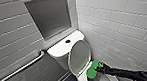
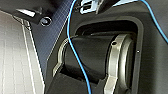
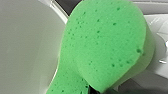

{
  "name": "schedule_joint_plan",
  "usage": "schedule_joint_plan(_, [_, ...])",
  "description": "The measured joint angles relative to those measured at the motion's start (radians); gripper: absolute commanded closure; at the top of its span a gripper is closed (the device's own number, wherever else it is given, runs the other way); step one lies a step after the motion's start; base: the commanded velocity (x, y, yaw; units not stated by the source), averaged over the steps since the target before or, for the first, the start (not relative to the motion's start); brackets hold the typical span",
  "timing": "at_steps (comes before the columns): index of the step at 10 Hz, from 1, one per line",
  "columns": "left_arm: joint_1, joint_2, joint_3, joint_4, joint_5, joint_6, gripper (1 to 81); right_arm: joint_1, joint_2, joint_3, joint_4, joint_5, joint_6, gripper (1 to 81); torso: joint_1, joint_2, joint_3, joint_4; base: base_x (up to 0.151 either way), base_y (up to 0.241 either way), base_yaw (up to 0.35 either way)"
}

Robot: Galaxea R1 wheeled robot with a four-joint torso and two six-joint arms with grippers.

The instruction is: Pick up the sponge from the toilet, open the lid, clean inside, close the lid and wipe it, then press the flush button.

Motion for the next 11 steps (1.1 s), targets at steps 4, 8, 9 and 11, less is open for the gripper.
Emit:
schedule_joint_plan(4, [0.000,0.000,0.000,0.000,0.011,0.000,1.0,-0.020,0.019,-0.083,-0.006,-0.004,0.004,81.1,0.000,0.000,0.000,0.000,0.000,0.000,0.000])
schedule_joint_plan(8, [0.000,0.000,0.000,0.001,0.011,0.000,1.0,-0.049,-0.114,0.077,-0.006,0.023,0.024,81.1,0.000,0.000,0.000,0.000,0.000,0.000,0.000])
schedule_joint_plan(9, [0.000,0.000,0.000,0.001,0.011,0.000,1.0,-0.056,-0.158,0.137,-0.006,0.031,0.029,81.1,0.000,0.000,0.000,0.000,0.000,0.000,0.000])
schedule_joint_plan(11, [0.000,0.001,0.000,0.001,0.011,0.000,1.0,-0.096,-0.250,0.205,-0.004,0.067,0.030,81.1,0.000,0.000,0.000,0.000,0.000,0.000,0.000])
